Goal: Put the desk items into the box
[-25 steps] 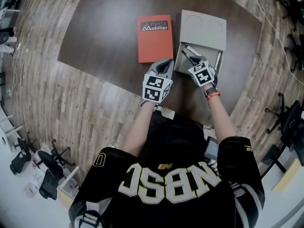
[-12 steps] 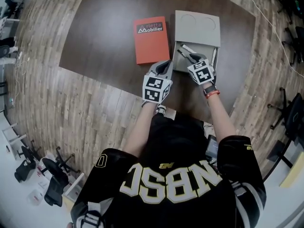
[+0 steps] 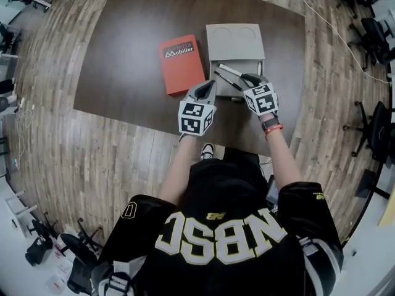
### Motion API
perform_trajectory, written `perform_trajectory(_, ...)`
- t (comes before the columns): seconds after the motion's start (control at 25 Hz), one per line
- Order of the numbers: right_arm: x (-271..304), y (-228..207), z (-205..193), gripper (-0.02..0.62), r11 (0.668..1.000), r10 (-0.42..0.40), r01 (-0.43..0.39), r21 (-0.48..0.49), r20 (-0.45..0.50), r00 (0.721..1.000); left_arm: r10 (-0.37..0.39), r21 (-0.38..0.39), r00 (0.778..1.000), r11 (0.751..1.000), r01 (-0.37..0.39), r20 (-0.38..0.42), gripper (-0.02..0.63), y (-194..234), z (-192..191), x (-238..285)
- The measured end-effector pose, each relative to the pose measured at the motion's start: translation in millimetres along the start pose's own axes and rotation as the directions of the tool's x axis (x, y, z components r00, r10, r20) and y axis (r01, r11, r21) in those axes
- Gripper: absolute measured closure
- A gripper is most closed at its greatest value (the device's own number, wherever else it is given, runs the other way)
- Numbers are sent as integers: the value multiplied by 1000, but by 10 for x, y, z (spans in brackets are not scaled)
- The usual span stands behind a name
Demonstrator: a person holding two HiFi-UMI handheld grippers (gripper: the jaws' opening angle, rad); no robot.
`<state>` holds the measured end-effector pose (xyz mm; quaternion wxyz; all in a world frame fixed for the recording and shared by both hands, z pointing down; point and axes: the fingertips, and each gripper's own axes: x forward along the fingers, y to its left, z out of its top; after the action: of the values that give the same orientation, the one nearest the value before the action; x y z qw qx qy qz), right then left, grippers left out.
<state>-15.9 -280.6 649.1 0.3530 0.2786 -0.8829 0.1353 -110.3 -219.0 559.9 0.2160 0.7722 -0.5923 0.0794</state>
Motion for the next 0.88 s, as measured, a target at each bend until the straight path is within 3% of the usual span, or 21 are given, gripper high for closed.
perform_trajectory(0.4, -760, -168, -14, 506, 983, -138, 121, 140, 120, 983, -79, 62, 995, 995, 75, 55, 592, -300, 277, -20)
perform_trajectory(0.88, -1472, -64, 55, 566, 940, -283, 207, 270, 279, 918, -157, 122, 981, 982, 143, 116, 591, -637, 442, -206)
